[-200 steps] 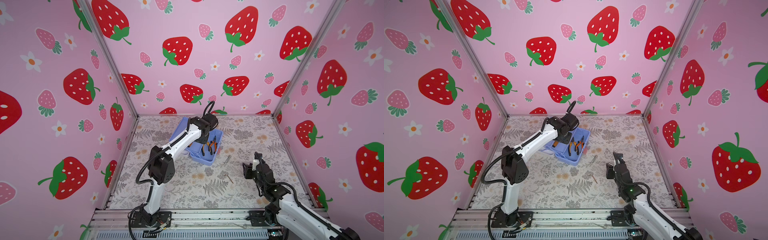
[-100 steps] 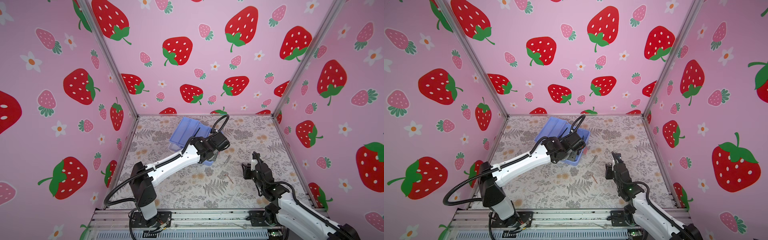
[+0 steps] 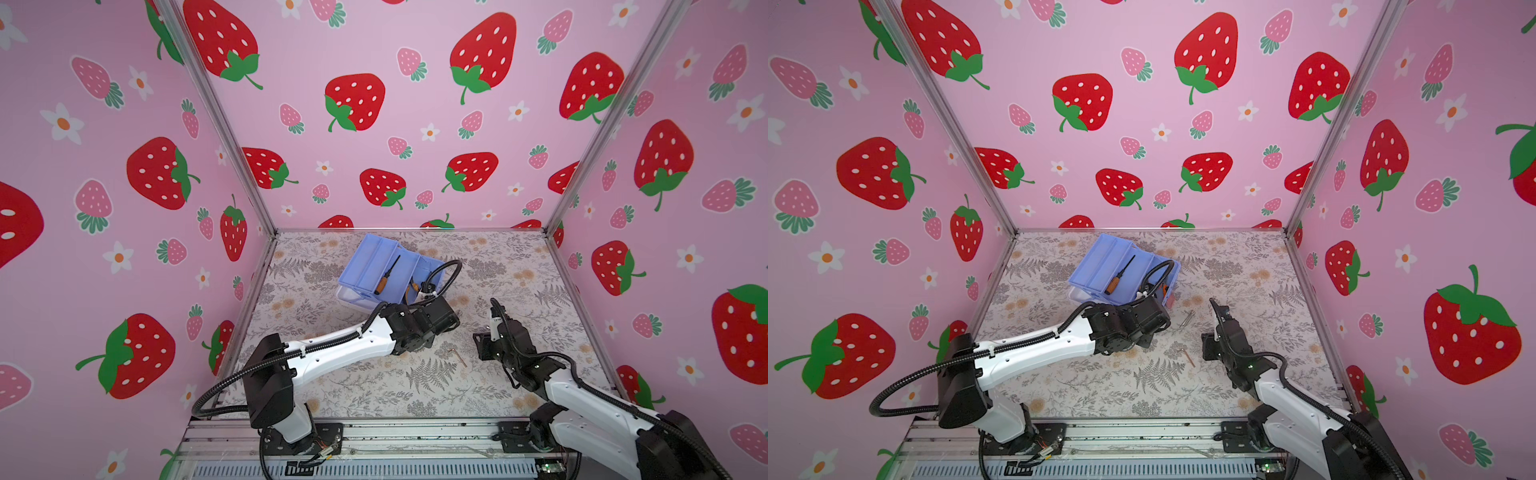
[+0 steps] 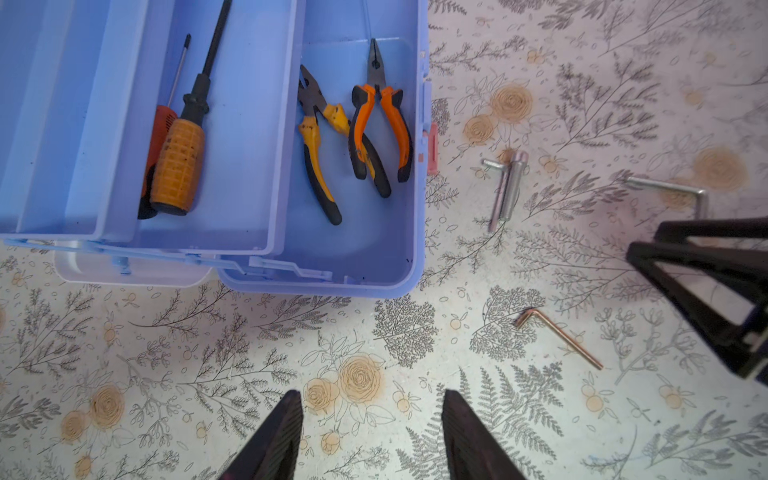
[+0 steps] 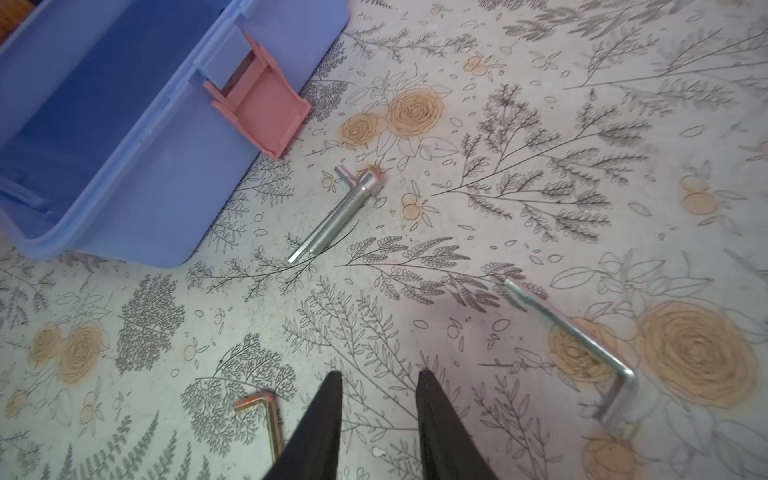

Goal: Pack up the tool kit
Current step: 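Open left gripper and draw it back while right gripper moves toward silver bolt, then lower right gripper onto the silver bolt beside the box and grasp it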

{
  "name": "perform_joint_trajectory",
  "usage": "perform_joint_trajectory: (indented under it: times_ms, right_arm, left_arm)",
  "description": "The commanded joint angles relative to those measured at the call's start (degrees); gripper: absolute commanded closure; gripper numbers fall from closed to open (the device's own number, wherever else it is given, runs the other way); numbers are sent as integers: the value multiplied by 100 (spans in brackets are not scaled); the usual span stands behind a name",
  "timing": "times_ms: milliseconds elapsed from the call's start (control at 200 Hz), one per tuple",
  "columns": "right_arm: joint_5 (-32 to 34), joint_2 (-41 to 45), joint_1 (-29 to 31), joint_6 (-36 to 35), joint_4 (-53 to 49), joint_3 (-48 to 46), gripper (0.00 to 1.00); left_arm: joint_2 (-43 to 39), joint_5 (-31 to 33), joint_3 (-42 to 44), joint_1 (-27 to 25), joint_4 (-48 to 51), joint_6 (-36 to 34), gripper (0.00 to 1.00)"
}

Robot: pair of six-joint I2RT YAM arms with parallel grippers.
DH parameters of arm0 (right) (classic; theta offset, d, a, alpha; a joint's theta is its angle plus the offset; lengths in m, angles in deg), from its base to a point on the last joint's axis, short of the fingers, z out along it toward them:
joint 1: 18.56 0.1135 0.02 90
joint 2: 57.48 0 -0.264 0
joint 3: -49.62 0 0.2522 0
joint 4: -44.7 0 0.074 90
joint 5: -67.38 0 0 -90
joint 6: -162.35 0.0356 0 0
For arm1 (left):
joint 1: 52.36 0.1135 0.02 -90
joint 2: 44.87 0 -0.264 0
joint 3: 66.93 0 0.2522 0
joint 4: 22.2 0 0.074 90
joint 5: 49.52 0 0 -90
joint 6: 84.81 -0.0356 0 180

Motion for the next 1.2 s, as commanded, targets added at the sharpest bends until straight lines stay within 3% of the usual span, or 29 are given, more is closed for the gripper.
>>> perform_joint_trajectory:
  times_ms: [0,165,390,680,875,975,1091,1196]
  right_arm:
    - [-122,-334,251,230,-79,283,65]
    - [183,-1239,702,216,-349,829,67]
    - [310,-1928,760,122,-505,1466,69]
    - [862,-2829,668,213,-1035,2420,62]
    - [1001,-3379,552,517,-1351,2876,52]
    - [1131,-3659,521,522,-1518,3059,55]
    - [1093,-3819,447,498,-1421,3059,70]
    - [1114,-3924,382,497,-1335,3056,71]
  left_arm:
    - [15,3,101,34,-477,-16,42]
    - [-44,-664,517,263,-1019,160,41]
    - [-441,-1189,1267,649,-1483,363,40]
    - [-1004,-1496,2055,952,-1775,544,39]
    - [-1068,-1616,2312,1001,-1924,604,38]
    - [-1077,-1680,2382,1015,-2000,613,38]
    - [-1092,-1698,2409,1029,-1994,587,38]
    - [-1102,-1742,2443,1062,-1998,564,38]
